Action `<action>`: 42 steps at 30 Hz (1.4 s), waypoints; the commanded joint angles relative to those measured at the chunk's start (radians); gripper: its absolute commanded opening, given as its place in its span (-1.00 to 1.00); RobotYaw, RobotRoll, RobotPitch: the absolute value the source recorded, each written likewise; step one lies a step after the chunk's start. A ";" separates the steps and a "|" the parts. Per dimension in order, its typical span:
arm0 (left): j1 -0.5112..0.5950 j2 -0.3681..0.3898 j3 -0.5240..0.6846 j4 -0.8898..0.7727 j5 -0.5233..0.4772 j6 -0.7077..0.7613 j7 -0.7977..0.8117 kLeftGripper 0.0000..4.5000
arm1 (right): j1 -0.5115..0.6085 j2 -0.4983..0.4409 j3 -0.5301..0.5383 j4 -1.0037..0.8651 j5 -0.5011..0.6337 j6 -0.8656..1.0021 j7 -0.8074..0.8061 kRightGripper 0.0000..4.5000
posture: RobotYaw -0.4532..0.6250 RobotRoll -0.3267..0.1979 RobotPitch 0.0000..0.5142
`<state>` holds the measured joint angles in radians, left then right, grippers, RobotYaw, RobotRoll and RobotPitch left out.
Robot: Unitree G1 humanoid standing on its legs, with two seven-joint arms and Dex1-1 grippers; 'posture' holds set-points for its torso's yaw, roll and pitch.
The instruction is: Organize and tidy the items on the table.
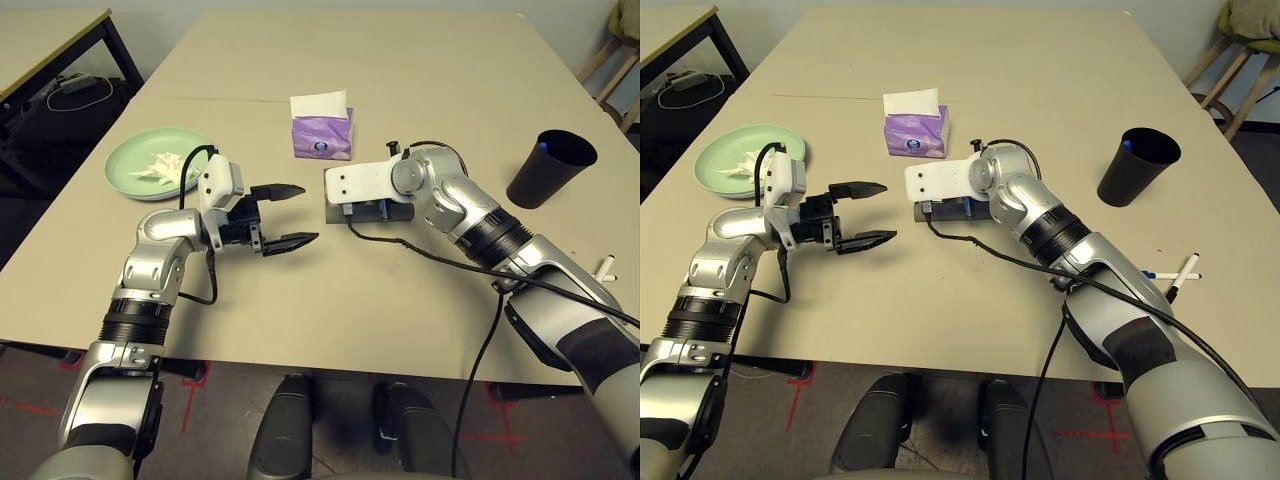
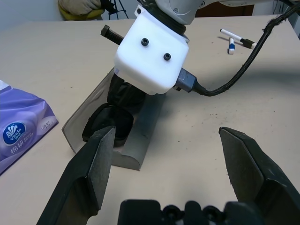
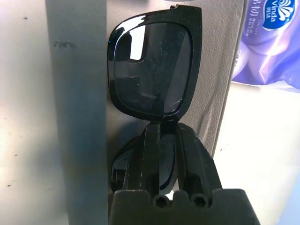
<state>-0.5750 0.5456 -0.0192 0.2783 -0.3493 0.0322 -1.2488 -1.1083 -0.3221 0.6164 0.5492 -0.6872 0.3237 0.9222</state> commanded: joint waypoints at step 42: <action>-0.050 -0.011 -0.024 0.073 0.027 -0.019 -0.049 1.00 | -0.013 -0.077 -0.150 -0.358 0.117 0.337 0.240 0.98 | 0.20 0.25 -0.61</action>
<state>-0.6201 0.5271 -0.0306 0.3334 -0.3342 0.0224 -1.2844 -1.1467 -0.3856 0.4934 0.2100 -0.5982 0.6392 1.1530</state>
